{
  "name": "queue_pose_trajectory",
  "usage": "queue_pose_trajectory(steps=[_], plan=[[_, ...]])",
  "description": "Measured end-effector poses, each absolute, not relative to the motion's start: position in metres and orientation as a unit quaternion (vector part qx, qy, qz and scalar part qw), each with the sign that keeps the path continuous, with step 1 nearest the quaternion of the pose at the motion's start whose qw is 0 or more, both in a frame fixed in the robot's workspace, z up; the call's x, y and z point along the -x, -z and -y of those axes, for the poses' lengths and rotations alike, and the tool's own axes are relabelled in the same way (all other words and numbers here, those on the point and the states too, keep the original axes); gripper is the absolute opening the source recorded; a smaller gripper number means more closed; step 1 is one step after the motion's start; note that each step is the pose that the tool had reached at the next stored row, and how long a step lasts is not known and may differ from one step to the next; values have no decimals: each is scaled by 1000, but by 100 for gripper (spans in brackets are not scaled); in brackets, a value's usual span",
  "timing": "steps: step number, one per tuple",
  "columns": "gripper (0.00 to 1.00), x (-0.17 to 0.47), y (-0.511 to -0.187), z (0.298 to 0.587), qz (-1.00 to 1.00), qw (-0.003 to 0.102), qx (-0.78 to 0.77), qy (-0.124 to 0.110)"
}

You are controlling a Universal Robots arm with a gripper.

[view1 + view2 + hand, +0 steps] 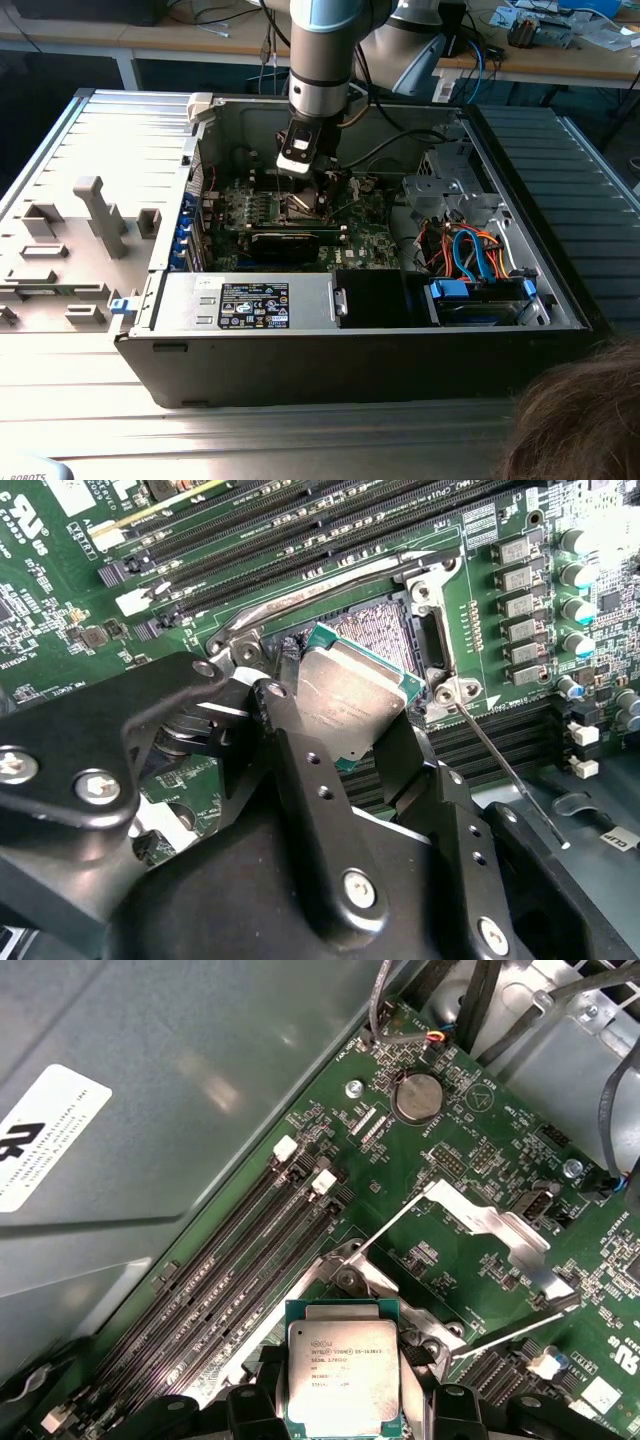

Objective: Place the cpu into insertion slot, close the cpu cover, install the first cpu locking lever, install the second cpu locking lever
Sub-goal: 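Place the cpu into insertion slot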

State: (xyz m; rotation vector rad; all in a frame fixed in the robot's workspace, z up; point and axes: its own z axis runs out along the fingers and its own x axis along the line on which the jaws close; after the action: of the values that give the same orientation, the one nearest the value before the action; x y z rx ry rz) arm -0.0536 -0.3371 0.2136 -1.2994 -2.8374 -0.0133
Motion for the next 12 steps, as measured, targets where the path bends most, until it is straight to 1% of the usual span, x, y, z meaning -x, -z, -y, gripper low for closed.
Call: queue_pose_trajectory(steps=[12], plan=[[54, 54, -213, 337, 905, 10, 425, 4]])
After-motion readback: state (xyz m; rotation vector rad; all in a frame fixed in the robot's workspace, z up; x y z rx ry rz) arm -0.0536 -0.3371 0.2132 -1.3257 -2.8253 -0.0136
